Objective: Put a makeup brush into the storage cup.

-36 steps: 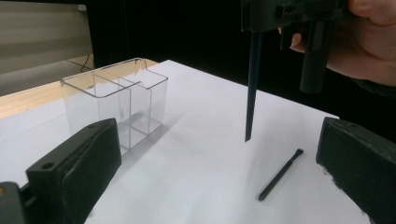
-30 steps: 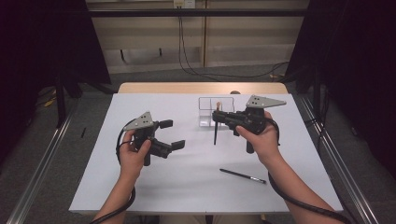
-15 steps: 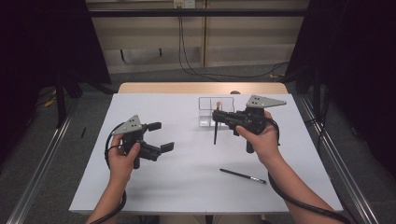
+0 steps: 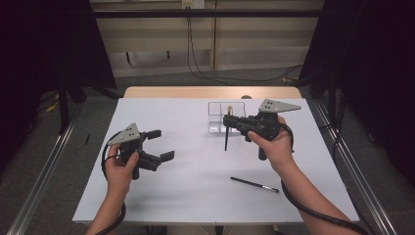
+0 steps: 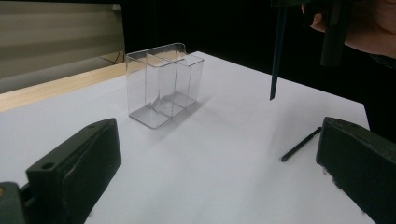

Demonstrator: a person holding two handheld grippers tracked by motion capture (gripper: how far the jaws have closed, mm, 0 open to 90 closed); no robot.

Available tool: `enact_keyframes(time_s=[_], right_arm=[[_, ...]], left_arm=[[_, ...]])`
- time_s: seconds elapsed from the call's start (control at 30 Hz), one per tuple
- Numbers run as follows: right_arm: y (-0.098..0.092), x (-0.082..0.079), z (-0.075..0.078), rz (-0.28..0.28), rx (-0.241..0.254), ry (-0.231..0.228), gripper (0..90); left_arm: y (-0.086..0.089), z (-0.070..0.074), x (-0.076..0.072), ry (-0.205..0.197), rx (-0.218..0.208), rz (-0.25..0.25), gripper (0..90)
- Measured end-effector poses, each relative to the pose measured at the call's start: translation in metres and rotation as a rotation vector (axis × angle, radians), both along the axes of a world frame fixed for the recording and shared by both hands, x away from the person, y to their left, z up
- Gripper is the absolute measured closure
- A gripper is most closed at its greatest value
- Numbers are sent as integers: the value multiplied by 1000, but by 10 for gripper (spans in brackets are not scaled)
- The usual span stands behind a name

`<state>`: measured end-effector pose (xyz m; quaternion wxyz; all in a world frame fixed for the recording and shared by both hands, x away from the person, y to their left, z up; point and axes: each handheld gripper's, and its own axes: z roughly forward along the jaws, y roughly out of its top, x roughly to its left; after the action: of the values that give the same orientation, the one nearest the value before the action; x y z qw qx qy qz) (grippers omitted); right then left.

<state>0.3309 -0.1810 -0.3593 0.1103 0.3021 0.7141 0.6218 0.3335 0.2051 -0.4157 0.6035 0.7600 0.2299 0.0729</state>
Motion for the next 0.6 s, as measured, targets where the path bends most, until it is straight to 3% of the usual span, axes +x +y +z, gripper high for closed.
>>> enact_keyframes(time_s=[0.6], right_arm=[[-1, 2, -1, -4, -2, 3, 845]], left_arm=[[20, -4, -5, 2, 14, 33, 1]])
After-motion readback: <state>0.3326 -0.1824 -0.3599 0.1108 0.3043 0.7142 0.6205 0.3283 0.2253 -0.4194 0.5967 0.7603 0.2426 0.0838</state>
